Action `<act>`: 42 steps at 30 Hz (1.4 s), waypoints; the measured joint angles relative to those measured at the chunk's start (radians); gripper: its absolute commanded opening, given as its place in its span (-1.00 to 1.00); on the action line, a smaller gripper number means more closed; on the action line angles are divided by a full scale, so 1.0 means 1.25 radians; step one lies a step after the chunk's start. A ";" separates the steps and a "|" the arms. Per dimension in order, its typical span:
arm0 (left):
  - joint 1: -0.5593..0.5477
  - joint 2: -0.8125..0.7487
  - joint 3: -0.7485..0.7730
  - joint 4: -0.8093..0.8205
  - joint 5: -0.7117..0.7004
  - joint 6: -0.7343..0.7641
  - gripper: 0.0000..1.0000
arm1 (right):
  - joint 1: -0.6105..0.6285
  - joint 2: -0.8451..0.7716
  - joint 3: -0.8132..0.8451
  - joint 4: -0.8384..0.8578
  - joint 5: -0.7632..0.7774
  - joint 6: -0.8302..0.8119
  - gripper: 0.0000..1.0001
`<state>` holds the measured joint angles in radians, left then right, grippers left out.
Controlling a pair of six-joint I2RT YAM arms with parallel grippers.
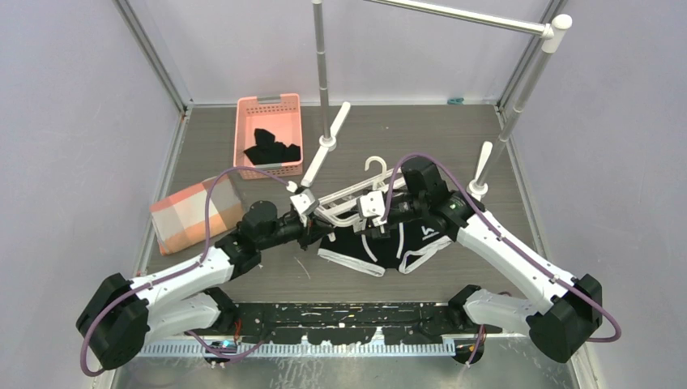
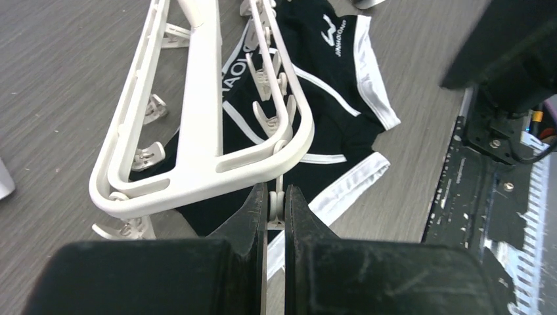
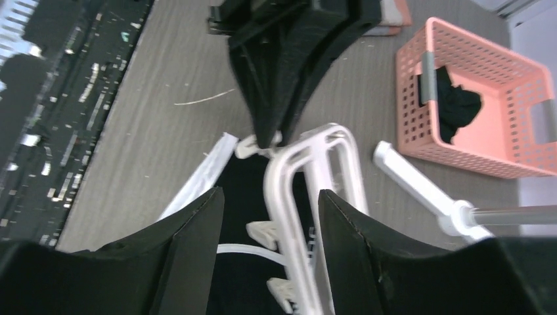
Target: Clip the underwear to the hanger
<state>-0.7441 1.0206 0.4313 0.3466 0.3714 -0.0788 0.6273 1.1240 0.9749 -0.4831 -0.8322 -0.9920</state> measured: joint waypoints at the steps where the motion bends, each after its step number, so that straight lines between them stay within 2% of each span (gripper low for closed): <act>1: 0.000 0.007 0.004 -0.001 -0.008 0.004 -1.00 | 0.000 -0.008 -0.012 0.002 -0.002 0.012 0.20; 9: 0.016 0.123 0.074 0.017 -0.028 0.038 -0.99 | 0.000 0.002 -0.114 0.050 -0.047 0.177 0.07; 16: 0.054 0.227 0.129 0.046 -0.025 0.052 -1.00 | 0.002 0.085 -0.139 0.187 0.032 0.390 0.04; 20: 0.081 0.289 0.167 0.055 -0.016 0.056 -0.99 | 0.002 0.137 -0.139 0.238 0.115 0.484 0.00; 24: 0.092 0.292 0.168 0.055 -0.006 0.056 -1.00 | 0.016 0.167 -0.164 0.334 0.224 0.591 -0.01; 34: 0.111 0.292 0.168 0.060 0.010 0.056 -0.99 | 0.131 0.326 -0.187 0.460 0.560 0.817 0.01; 42: 0.121 0.292 0.168 0.060 0.014 0.056 -1.00 | 0.168 0.359 -0.210 0.503 0.689 0.947 0.02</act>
<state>-0.5926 1.3861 0.6415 0.4213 0.3893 -0.0090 0.8368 1.5723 0.7128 0.1459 0.0288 0.1913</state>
